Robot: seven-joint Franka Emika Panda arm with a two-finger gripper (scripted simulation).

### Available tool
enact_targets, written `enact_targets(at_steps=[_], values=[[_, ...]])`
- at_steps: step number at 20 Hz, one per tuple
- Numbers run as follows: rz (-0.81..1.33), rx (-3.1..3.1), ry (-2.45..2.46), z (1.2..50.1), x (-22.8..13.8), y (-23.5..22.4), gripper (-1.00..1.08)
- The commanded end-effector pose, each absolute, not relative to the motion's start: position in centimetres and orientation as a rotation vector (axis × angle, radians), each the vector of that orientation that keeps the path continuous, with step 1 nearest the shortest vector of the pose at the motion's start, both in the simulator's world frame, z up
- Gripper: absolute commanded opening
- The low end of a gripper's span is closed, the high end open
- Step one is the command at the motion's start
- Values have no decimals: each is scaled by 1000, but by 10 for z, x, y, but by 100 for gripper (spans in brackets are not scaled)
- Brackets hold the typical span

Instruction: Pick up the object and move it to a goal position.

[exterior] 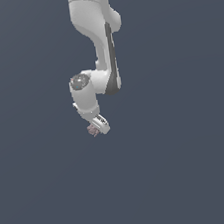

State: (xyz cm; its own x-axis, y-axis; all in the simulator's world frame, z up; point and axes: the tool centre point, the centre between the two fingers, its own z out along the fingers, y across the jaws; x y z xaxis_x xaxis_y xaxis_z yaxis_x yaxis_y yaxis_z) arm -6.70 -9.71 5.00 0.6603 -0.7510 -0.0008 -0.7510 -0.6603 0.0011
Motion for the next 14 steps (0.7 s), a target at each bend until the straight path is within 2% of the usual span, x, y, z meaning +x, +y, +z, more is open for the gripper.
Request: enact_targets(at_steps=[1, 3, 4, 14], values=[[0, 2862, -1295, 45, -66, -97, 100], [0, 2862, -1296, 44, -66, -97, 100], [0, 2862, -1296, 44, -66, -97, -100], [1, 2863, -1295, 44, -66, -97, -100]])
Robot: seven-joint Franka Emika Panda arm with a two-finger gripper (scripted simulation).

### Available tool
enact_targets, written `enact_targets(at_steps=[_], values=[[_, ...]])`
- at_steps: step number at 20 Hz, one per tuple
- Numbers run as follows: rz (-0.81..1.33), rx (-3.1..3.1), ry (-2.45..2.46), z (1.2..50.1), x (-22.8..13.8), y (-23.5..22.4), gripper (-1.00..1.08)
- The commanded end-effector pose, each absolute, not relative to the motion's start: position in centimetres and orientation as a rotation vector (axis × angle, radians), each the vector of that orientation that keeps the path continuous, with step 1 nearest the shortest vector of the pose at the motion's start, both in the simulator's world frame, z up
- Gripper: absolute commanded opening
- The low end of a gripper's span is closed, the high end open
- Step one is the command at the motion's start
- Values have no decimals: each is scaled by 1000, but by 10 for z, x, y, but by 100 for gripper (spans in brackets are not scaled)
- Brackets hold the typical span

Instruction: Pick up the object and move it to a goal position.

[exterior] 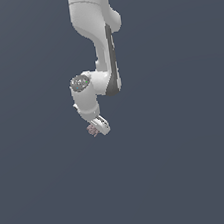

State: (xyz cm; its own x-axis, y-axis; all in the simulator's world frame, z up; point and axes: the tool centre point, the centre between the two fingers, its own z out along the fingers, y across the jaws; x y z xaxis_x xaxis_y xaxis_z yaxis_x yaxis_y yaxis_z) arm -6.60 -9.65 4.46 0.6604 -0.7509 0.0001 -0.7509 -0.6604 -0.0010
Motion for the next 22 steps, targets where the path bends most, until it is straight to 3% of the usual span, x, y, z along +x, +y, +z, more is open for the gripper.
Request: enact_targets(at_steps=[1, 10, 22], values=[[-1, -2862, 1294, 45, -66, -96, -100], [-1, -2862, 1295, 61, -43, -71, -100], [-1, -2863, 1296, 109, 24, 2, -100]])
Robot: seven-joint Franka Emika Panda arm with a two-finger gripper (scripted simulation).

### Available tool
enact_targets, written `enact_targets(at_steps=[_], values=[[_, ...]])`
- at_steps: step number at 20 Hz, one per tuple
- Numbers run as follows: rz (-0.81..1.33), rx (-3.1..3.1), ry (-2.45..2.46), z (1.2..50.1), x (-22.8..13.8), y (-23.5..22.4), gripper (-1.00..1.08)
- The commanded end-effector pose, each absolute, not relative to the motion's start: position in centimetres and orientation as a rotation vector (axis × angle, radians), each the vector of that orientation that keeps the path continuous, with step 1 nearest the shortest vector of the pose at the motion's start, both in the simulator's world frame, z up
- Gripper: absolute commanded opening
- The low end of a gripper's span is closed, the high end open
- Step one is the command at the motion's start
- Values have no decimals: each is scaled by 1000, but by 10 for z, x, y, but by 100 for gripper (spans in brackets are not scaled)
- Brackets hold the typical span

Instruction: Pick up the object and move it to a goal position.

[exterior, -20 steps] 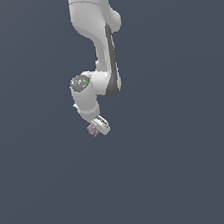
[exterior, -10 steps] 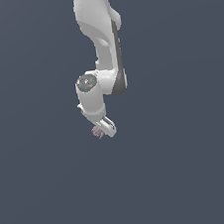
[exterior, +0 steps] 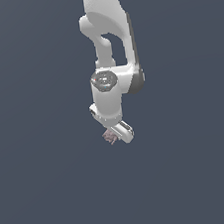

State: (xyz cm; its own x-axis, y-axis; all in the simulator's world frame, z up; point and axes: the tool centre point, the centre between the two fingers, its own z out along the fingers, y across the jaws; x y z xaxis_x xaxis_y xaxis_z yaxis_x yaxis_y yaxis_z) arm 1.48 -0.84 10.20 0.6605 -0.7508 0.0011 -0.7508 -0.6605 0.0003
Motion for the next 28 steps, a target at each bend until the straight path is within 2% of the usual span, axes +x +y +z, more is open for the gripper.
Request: enact_targets(at_steps=[1, 15, 28], values=[[1, 2861, -1295, 113, 30, 8, -100], [1, 2861, -1295, 158, 97, 77, -100], [0, 2862, -1295, 182, 134, 113, -100]])
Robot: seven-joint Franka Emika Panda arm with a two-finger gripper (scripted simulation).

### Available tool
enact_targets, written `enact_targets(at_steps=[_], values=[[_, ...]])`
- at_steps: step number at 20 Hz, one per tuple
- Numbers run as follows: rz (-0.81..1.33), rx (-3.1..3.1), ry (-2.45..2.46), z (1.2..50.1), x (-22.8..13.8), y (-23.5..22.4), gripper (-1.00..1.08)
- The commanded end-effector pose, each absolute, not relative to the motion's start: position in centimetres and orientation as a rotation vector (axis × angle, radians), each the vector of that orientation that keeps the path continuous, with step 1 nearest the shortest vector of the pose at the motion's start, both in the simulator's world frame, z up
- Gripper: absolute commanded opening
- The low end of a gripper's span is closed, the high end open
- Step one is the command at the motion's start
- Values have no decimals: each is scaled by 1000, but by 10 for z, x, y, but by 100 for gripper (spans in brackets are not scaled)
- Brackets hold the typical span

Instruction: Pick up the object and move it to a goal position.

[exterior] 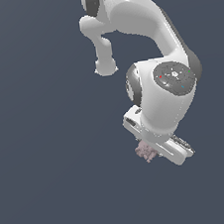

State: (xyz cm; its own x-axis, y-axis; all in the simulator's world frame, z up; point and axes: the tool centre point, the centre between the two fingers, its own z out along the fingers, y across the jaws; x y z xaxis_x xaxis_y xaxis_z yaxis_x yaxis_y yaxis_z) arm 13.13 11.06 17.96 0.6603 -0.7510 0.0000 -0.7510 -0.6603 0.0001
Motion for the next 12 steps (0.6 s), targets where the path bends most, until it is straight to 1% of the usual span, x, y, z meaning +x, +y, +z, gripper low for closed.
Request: enact_targets(at_steps=[1, 12], values=[[0, 2862, -1295, 183, 136, 115, -100], [0, 2862, -1295, 187, 144, 121, -100]])
